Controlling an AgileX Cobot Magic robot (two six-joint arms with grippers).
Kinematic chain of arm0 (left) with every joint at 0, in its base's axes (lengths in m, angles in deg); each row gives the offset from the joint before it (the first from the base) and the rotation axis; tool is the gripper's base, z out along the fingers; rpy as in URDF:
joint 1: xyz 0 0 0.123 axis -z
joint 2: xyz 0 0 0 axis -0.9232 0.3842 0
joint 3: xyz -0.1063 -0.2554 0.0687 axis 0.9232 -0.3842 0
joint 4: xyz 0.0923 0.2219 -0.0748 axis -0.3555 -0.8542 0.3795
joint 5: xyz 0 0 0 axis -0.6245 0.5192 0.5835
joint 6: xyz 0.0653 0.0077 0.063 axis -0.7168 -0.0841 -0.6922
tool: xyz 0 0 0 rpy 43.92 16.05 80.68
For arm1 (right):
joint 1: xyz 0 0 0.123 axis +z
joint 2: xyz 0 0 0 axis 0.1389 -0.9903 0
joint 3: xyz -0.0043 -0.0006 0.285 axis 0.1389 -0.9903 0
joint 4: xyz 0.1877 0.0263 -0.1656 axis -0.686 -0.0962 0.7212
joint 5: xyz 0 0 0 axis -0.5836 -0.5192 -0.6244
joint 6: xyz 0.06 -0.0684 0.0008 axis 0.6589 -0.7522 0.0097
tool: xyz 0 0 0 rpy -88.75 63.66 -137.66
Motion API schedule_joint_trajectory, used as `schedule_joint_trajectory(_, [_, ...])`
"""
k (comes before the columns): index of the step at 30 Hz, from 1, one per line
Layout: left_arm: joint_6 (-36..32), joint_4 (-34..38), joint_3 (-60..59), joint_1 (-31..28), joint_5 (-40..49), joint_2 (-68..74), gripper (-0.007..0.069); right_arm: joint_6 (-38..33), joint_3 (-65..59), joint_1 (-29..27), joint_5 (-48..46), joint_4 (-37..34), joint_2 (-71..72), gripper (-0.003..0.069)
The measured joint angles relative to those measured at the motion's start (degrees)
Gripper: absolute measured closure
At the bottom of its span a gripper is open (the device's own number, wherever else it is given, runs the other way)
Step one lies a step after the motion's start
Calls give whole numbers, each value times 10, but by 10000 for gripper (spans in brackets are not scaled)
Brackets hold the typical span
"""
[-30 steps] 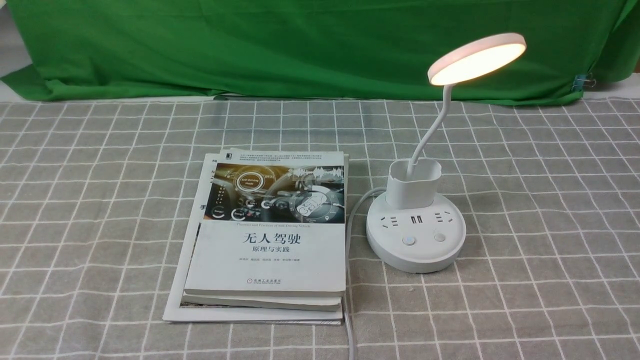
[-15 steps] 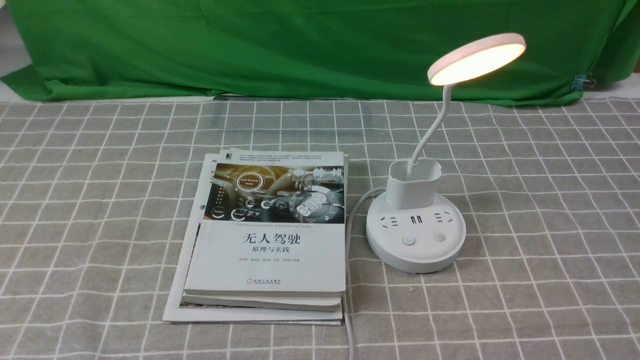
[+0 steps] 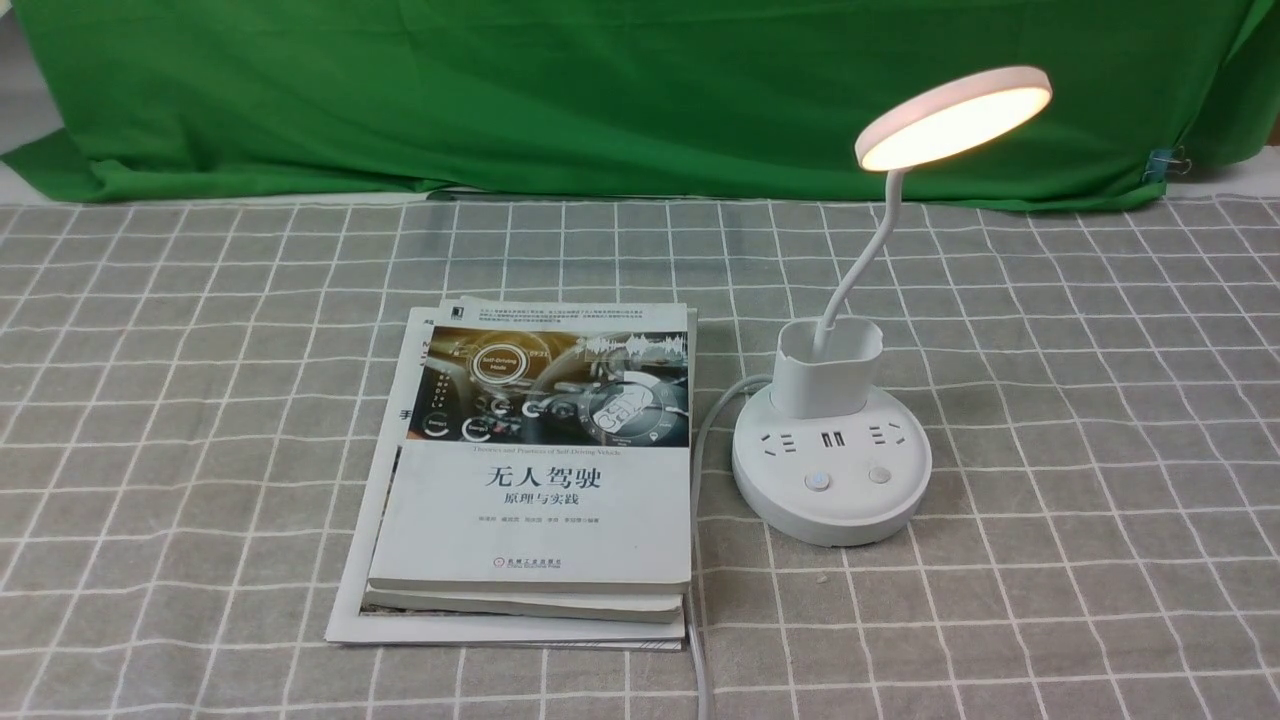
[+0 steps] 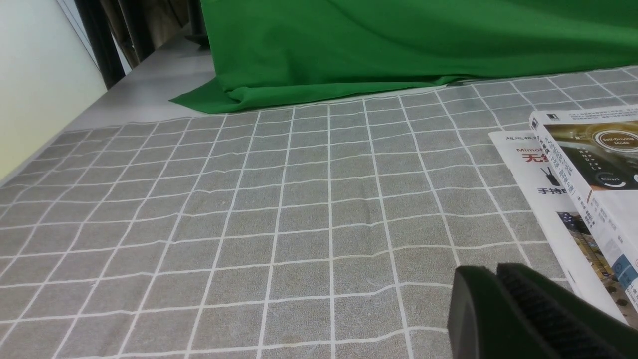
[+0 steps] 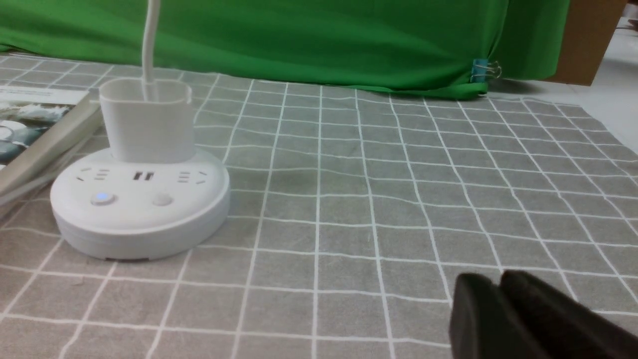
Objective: Turn on the desk lamp on the grey coffee tablecloth with your hand.
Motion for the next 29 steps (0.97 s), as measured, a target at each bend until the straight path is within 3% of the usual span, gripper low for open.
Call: schedule_joint_trajectory(29, [-1, 0, 0, 0, 0, 0, 606, 0, 0, 0, 0, 0, 0, 489])
